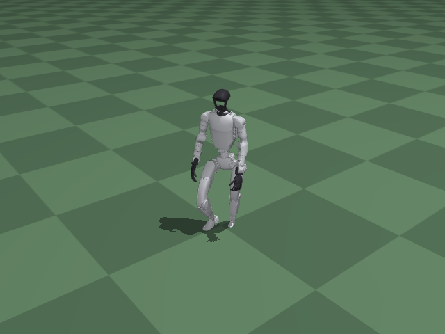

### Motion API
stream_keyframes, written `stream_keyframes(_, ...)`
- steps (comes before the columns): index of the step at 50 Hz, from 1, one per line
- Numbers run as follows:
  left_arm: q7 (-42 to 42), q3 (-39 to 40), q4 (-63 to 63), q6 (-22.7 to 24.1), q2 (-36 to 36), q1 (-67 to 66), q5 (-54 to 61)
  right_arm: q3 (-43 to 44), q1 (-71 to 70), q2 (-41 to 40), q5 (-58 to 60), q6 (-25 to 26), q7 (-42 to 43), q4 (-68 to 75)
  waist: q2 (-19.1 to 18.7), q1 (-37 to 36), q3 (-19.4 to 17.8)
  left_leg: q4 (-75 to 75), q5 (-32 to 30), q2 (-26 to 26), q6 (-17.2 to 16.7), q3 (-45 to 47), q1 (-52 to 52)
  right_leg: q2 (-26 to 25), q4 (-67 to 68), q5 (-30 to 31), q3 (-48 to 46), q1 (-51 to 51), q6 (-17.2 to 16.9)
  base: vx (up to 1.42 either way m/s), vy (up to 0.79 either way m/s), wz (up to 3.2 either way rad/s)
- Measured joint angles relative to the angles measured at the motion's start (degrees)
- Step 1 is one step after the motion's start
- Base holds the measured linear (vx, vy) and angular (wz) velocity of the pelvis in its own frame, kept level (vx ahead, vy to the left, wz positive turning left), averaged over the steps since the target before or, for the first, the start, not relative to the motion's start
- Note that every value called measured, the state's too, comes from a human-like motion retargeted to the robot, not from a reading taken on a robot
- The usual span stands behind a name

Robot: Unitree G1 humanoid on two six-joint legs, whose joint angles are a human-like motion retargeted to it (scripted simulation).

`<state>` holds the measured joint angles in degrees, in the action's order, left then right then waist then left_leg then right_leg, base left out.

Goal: Walk

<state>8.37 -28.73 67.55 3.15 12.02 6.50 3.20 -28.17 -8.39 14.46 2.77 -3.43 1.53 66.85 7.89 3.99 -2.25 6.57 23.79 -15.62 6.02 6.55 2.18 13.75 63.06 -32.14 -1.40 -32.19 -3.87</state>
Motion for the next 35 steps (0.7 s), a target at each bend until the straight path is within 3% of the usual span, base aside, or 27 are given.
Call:
stream_keyframes(5, -0.5, 0.5, 0.9, 0.2, -0.3, 1.7, 0.1, -0.1, -1.4, 0.2, 0.0, 0.6, -0.2, 1.0, -4.0, 0.1, 2.4, -4.5, -1.0, 3.7, -0.7, 0.4, -0.3, -5.4, -16.7, 4.6, -2.0, -3.4, -1.1, 0.00, 0.00, 0.00)
stream_keyframes(14, -1.6, -0.5, 1.2, 0.7, -0.6, 2.0, -0.4, -0.7, -0.5, -0.1, 0.3, 1.4, -1.0, 1.7, -4.4, -0.9, 3.8, -3.9, 1.3, 4.1, -0.2, 0.8, 0.1, -8.5, -31.4, 8.1, -0.2, -4.8, -3.6, 0.00, 0.00, 0.00)
stream_keyframes(25, -2.9, -1.9, 0.9, 1.6, -0.5, 1.9, -1.2, -1.4, 0.1, -0.3, -0.8, 1.4, -2.2, 2.1, -5.1, -2.4, 4.2, 0.5, 4.9, 5.3, -0.1, -1.1, 0.3, -10.2, -35.2, 12.6, -0.7, -2.0, -4.0, 0.00, 0.00, 0.00)
stream_keyframes(35, -3.8, -3.3, 0.9, 2.5, -0.2, 0.7, -2.2, -1.9, 0.9, -0.8, -1.8, 0.9, -2.3, 1.9, -5.5, -3.0, 4.1, 6.7, 8.0, 6.7, -1.1, -3.2, 0.9, -11.5, -33.8, 13.2, -2.0, 1.2, -3.4, 0.00, 0.00, 0.00)
